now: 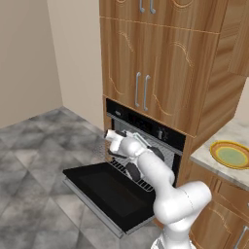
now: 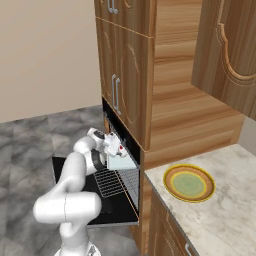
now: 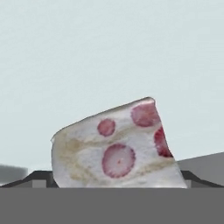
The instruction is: Take the baked cake out of the oven and place it on the plate for cooling. Then close the oven door.
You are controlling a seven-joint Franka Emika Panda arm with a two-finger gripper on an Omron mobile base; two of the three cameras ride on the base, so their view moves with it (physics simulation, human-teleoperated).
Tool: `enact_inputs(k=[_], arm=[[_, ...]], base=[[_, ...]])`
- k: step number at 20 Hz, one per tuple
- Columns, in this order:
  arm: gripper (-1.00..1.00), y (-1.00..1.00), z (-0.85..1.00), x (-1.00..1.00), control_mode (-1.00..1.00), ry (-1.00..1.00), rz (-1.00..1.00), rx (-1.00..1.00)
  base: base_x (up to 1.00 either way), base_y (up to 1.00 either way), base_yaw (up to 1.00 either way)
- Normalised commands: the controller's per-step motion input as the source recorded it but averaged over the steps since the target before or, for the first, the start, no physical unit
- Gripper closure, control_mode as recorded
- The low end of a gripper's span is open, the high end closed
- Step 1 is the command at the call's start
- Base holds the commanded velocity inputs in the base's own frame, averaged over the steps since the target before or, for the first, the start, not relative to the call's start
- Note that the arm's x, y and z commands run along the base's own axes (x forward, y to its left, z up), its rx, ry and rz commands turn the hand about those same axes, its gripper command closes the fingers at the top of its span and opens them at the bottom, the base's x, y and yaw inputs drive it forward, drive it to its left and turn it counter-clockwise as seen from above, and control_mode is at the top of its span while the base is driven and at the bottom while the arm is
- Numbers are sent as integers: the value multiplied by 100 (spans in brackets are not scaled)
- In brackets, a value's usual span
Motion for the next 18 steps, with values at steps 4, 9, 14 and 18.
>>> enact_inputs(k=[4,9,14,18], arm=[[-100,0,-7,23,-100,8,0,2],[-100,0,-10,6,-100,9,0,2],[100,0,-13,0,-100,13,0,1],[100,3,-12,-3,-100,15,0,0]], base=[[0,0,0],[0,0,0],[0,0,0],[0,0,0]])
